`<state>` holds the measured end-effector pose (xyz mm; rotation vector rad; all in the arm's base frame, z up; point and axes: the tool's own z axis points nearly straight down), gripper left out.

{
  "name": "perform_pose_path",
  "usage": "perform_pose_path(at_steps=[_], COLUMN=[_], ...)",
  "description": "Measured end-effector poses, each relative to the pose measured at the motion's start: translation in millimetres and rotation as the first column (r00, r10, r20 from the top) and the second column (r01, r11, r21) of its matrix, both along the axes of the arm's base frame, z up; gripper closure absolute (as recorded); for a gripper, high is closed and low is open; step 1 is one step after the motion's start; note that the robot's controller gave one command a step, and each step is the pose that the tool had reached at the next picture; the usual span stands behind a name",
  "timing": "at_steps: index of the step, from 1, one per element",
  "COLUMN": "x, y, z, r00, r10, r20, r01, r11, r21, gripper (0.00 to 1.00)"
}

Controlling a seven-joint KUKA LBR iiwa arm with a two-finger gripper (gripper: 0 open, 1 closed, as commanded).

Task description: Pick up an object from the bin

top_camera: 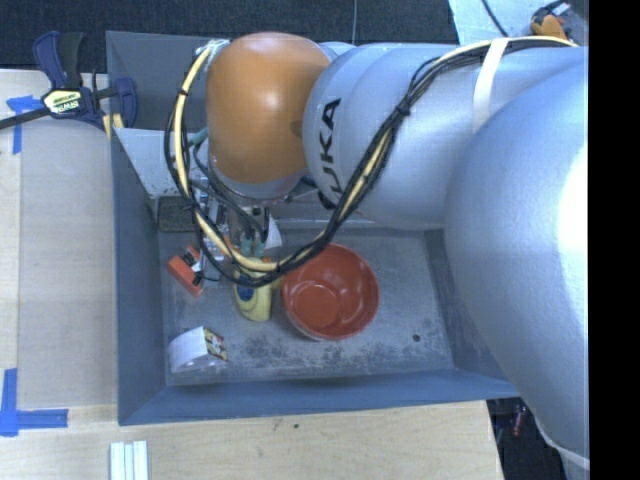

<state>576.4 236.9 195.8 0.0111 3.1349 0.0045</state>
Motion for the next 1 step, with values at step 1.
perform_pose_path(at_steps=[1], x=[-20.3], y=[-2.8], z=[7.7], r00=[0.943], r10=[0.332], r20=[0.016], r01=[-0.332], r11=[0.943], r21=[-0.002], gripper=[1.00])
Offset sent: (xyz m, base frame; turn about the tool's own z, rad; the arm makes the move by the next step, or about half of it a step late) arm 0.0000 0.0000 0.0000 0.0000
